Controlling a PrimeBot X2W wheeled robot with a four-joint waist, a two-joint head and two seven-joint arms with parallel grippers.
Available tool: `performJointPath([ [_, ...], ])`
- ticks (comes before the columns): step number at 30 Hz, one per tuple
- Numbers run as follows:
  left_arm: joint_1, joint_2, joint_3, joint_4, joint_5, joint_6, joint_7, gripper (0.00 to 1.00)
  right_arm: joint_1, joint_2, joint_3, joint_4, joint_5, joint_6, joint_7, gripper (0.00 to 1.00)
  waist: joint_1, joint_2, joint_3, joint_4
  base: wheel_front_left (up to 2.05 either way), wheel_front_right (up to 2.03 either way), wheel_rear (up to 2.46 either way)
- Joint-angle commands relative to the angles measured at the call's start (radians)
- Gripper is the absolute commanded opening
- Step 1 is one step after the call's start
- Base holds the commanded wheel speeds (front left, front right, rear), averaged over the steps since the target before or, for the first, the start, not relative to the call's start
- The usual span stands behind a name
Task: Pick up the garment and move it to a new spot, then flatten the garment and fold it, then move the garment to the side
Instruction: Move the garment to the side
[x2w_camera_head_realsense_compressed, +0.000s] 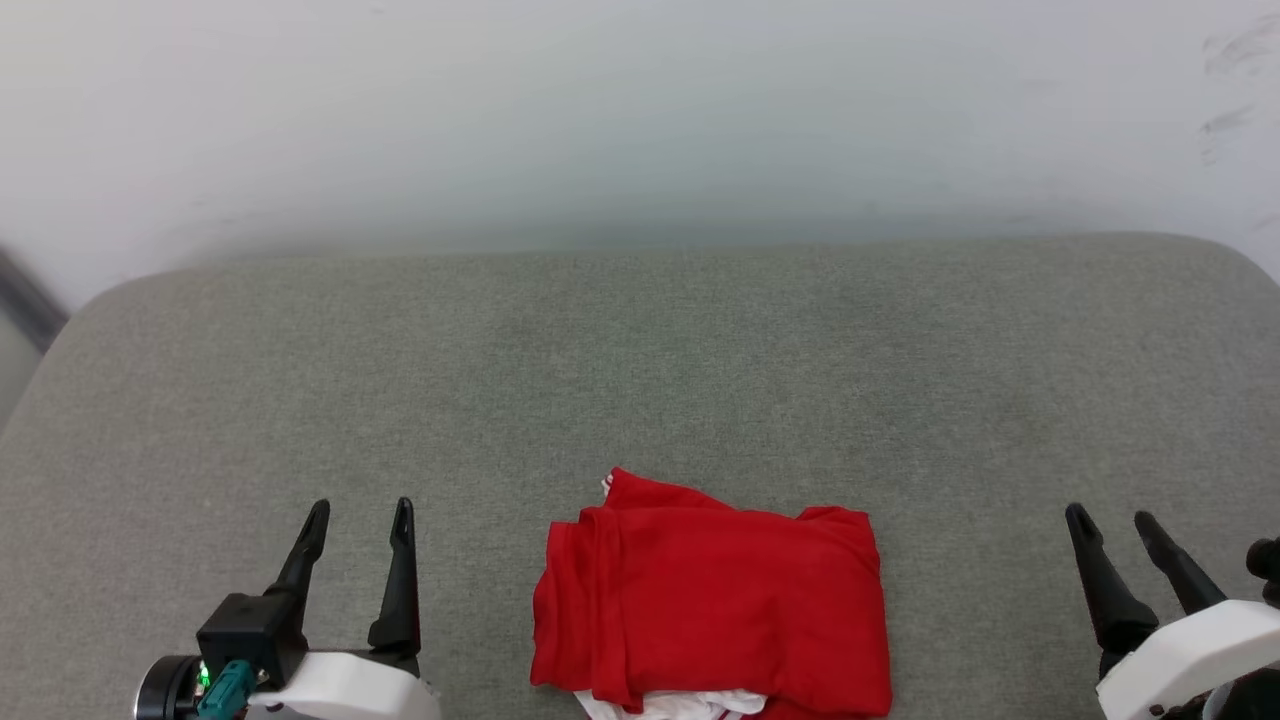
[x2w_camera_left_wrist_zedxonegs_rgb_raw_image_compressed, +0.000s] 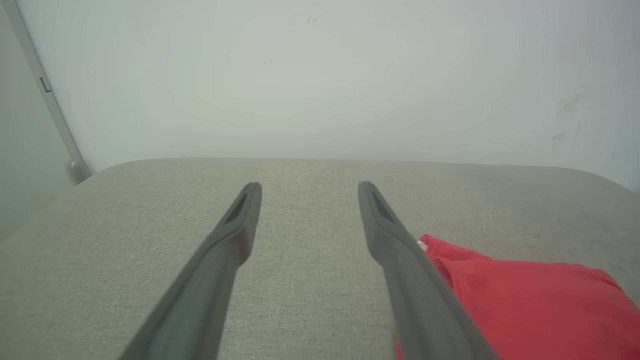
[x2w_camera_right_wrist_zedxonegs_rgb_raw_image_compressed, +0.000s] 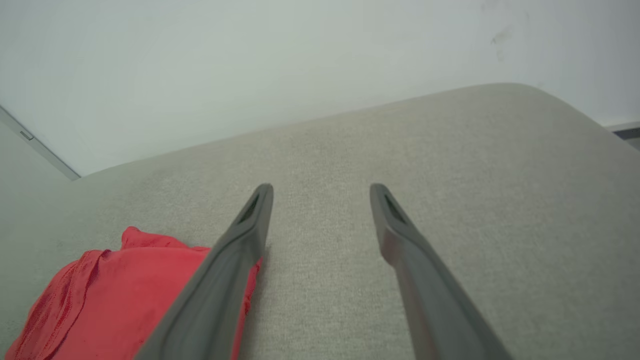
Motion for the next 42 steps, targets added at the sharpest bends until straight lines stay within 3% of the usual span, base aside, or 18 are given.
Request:
performJointPath([
  [1, -0.024, -0.009, 0.006, -0.002, 0.010, -0.008, -0.007, 1.00, 0.011, -0.019, -0.014, 0.022, 0.051, 0.000, 0.051, 1.00, 0.0001, 0.0000, 0.017, 0.014, 0.00, 0.00, 0.00],
  [6, -0.050, -0.040, 0.026, -0.014, 0.033, -0.026, -0.006, 1.00, -0.007, -0.088, -0.016, 0.116, 0.193, 0.000, 0.282, 1.00, 0.0001, 0.0000, 0.071, 0.053, 0.00, 0.00, 0.00],
  [11, -0.070, -0.074, 0.049, -0.014, 0.055, -0.054, -0.006, 1.00, -0.053, -0.090, 0.056, 0.172, 0.336, 0.000, 0.422, 1.00, 0.0001, 0.0000, 0.129, 0.080, 0.00, 0.00, 0.00],
  [19, -0.103, -0.114, 0.084, 0.015, 0.085, -0.102, -0.006, 1.00, -0.140, -0.064, 0.190, 0.244, 0.509, 0.000, 0.449, 1.00, 0.0001, 0.0000, 0.187, 0.104, 0.00, 0.00, 0.00],
  [24, -0.119, -0.130, 0.102, 0.032, 0.105, -0.130, -0.006, 1.00, -0.171, -0.070, 0.250, 0.336, 0.552, -0.001, 0.477, 1.00, 0.0001, 0.0000, 0.197, 0.109, 0.00, 0.00, 0.00],
  [25, -0.121, -0.134, 0.104, 0.036, 0.107, -0.133, -0.006, 1.00, -0.177, -0.073, 0.258, 0.345, 0.555, -0.001, 0.473, 0.45, 0.0001, 0.0000, 0.197, 0.110, 0.00, 0.00, 0.00],
  [26, -0.120, -0.136, 0.107, 0.039, 0.112, -0.138, -0.006, 1.00, -0.183, -0.076, 0.267, 0.350, 0.559, -0.001, 0.467, 0.05, 0.0001, 0.0000, 0.197, 0.110, 0.00, 0.00, 0.00],
  [27, -0.120, -0.138, 0.109, 0.043, 0.114, -0.141, -0.005, 1.00, -0.191, -0.081, 0.276, 0.353, 0.560, -0.001, 0.465, 0.00, 0.0001, 0.0000, 0.196, 0.110, 0.00, 0.00, 0.00],
  [38, -0.080, -0.144, 0.134, 0.068, 0.136, -0.158, -0.005, 1.00, -0.251, -0.178, 0.360, 0.295, 0.484, 0.000, 0.365, 0.00, 0.0001, 0.0000, 0.124, 0.062, 0.00, 0.00, 0.00],
  [42, -0.056, -0.148, 0.141, 0.058, 0.139, -0.156, -0.005, 1.00, -0.259, -0.234, 0.366, 0.308, 0.373, 0.000, 0.354, 0.00, 0.0001, 0.0000, 0.092, -0.002, 0.00, 0.00, 0.00],
])
